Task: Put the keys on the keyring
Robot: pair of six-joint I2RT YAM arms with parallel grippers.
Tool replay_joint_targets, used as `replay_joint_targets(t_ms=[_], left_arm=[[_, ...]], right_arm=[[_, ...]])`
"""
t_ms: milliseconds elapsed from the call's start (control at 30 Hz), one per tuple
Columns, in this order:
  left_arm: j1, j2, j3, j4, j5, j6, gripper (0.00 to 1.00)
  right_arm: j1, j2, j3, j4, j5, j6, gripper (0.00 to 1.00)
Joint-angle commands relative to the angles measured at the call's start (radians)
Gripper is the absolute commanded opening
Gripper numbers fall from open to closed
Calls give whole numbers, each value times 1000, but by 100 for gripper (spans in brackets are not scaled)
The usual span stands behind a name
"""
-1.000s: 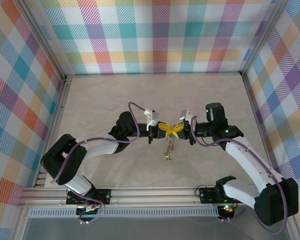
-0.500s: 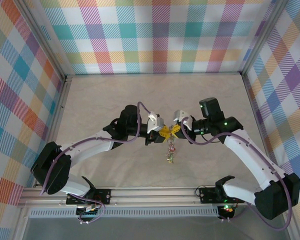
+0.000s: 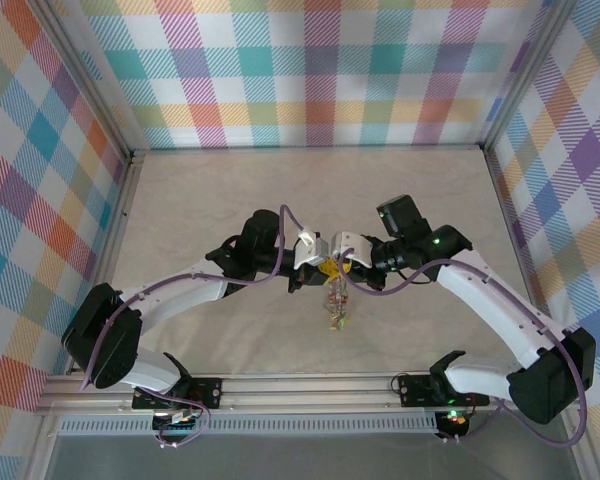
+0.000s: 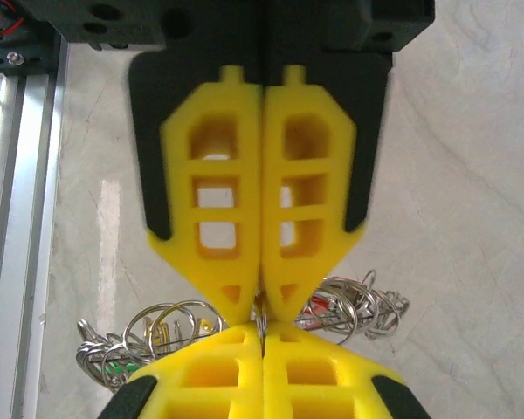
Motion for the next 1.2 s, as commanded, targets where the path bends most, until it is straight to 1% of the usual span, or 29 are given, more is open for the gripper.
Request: replay_joint_targets(t_ms=[0,33,100,133,233,300,433,633,867,1000,1167], left_arm=[[-9,12,31,-31,52,36,0],[-9,14,36,-46,55,41,0],[-10,11,29,-37,58,37,0],[-9,3,19,-15,53,21,0],[4,-12,-3,62,67,-42,0],[17,-18,-23,135,84,-97,0],[27,-32,-57,248,95,-162,0],[29,-45,-78,335,112,-200,0],[30,-57,-100,398,115,-234,0],[29,-56,-101,409,123,-238,0],[29,-52,-94,408,126,-237,0]], right_arm=[[13,-18,31,45,-42,0,0],[13,-23,32,48,-43,5,2],[11,-31,28,44,-38,5,16],[9,-41,23,37,-25,-3,20],[-19,-77,8,3,6,-32,26],[-33,-103,-2,-19,5,-34,26],[-41,-143,-52,0,-30,3,26],[-54,-197,-128,104,-38,58,25],[-67,-175,-118,78,-80,42,24],[-67,-155,-116,102,-115,48,12],[-67,-116,-101,119,-170,54,5]])
